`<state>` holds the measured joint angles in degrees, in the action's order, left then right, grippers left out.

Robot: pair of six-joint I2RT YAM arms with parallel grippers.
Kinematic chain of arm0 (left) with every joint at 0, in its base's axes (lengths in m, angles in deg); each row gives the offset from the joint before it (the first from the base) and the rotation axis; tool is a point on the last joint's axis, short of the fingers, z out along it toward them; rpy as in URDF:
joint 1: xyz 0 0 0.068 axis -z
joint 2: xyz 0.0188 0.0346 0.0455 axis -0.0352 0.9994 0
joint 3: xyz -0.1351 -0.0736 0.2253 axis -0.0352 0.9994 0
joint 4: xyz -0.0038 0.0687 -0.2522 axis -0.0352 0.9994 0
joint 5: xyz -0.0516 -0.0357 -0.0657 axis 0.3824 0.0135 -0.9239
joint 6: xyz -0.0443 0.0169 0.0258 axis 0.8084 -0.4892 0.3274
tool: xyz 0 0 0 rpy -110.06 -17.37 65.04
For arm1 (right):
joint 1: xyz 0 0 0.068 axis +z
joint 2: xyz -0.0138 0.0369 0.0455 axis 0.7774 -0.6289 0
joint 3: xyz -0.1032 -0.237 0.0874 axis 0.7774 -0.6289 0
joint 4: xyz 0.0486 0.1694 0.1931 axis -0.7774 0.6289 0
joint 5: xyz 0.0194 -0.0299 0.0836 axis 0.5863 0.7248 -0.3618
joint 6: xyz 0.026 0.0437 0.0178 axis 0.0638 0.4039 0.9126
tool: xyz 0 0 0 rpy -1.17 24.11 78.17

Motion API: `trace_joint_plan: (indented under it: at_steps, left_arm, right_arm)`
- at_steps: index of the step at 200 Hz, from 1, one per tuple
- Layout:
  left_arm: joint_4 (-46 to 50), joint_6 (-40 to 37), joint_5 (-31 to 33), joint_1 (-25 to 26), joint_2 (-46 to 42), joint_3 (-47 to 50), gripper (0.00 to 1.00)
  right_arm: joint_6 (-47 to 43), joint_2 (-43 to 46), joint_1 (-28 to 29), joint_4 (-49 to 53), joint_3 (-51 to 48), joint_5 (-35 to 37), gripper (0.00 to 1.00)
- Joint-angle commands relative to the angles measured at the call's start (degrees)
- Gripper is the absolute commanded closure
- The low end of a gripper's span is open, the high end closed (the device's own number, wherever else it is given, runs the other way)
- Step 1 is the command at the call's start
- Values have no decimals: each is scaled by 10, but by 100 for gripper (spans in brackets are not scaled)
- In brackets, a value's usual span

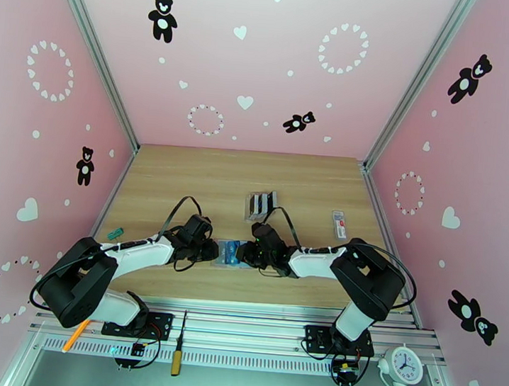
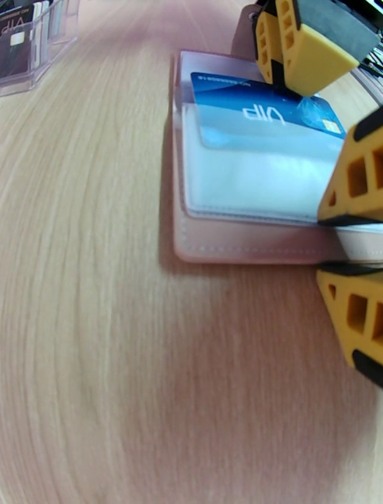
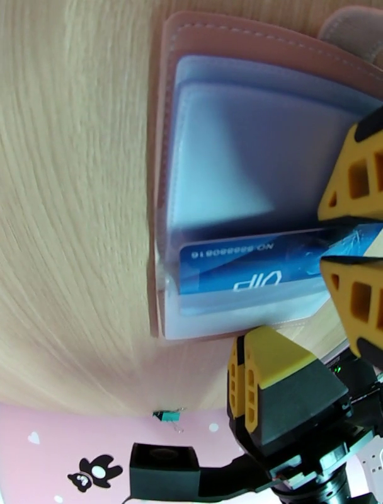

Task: Put the credit cards into the card holder

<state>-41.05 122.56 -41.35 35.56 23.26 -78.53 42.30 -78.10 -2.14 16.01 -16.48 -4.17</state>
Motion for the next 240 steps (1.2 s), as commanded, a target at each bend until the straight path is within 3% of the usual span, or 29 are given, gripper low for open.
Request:
trace_joint_plan:
  at_steps: [1, 119, 240]
  left_arm:
    - [45, 8, -14, 9, 6, 21, 73]
    - [41, 12, -17, 9, 8, 17, 75]
    - [72, -21, 7, -6, 31, -50, 73]
  right_arm:
    - [-37, 11, 10, 88, 28, 3, 78]
    - [-91, -72, 34, 155, 150, -44, 77]
    - [-134, -64, 32, 217, 203, -33, 75]
